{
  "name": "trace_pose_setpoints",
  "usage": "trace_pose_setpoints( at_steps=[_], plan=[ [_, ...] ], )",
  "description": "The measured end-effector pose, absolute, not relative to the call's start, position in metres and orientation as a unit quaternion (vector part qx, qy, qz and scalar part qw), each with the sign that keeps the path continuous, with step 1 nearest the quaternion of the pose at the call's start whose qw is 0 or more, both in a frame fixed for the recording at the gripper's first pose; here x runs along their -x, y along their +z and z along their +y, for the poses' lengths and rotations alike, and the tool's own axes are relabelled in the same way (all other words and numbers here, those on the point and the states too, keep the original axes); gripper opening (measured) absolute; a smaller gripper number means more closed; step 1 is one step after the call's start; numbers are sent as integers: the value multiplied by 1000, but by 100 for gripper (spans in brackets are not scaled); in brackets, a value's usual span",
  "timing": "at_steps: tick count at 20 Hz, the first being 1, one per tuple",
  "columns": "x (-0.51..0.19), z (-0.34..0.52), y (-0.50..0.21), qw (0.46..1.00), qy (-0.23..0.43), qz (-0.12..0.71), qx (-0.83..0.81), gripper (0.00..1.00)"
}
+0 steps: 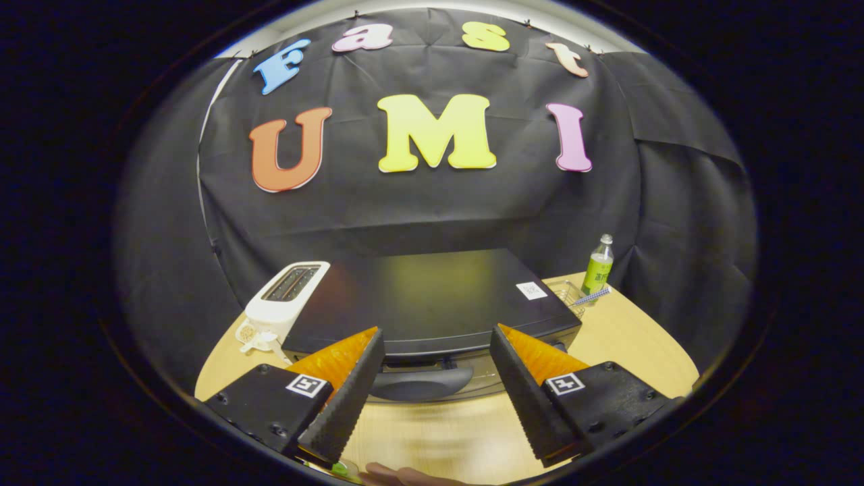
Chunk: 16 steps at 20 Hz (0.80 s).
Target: Open the toaster oven, put the food inside, and close the toaster oven door.
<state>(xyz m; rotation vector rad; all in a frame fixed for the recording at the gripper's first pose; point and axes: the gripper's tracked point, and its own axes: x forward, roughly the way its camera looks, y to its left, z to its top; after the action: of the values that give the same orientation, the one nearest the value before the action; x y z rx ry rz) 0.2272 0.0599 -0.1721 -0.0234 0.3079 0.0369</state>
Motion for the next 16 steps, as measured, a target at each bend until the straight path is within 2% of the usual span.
trace_pose_setpoints(
  at_steps=[7, 10, 16],
  plan=[
    [-231, 79, -194, 984, 30, 173, 20, 100],
    [-231, 75, -210, 981, 15, 192, 27, 100],
    [-214, 75, -215, 984, 17, 176, 30, 100]
  ],
)
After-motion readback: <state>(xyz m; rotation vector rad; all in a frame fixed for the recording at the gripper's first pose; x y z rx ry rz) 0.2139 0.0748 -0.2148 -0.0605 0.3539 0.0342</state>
